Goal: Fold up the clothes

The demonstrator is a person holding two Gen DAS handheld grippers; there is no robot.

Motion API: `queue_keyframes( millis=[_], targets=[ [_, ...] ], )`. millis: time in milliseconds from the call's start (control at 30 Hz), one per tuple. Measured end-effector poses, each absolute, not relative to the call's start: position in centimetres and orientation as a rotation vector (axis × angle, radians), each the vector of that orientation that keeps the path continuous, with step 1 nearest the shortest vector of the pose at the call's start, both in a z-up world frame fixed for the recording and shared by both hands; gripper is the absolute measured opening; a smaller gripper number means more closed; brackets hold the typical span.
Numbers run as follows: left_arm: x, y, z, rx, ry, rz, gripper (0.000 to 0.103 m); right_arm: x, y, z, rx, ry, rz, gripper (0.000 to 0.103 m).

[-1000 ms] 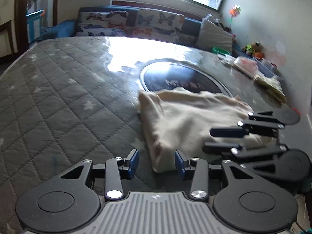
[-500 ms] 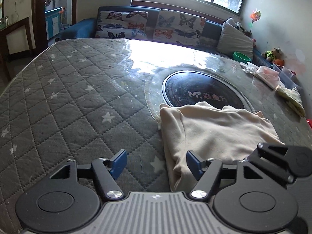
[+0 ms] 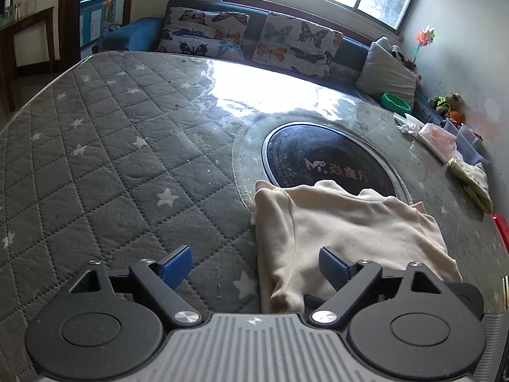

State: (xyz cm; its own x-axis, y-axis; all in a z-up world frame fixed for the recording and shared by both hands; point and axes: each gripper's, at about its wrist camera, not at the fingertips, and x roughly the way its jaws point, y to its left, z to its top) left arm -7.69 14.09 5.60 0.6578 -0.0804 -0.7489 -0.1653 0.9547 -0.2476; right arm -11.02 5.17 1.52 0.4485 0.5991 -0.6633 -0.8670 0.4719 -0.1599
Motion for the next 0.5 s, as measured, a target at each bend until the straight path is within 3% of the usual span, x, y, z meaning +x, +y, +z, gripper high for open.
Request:
queue_keyframes(
  millis=[67,333,433,500],
  targets=[
    [-7.3,14.4,5.5,-0.349,0.863,0.045,0.094,-10.4,4.6,2.0,-0.47,0.596,0.967,0.007],
    [-5.6,14.4,4.7,-0.533,0.914,0.012,0.095,-8.1,1.7,4.9,-0.233,0.629,0.994,0.006],
    [-5.0,14.0,4.3,-0.579,0.933,-0.024,0.093,-7.9,1.1,5.8,-0.178,0.625,0.995,0.006],
    [-4.6,13.6,4.0,-0.606,0.948,-0.049,0.087,-7.4,0.0,6.2,-0.15,0.625,0.998,0.006]
  ],
)
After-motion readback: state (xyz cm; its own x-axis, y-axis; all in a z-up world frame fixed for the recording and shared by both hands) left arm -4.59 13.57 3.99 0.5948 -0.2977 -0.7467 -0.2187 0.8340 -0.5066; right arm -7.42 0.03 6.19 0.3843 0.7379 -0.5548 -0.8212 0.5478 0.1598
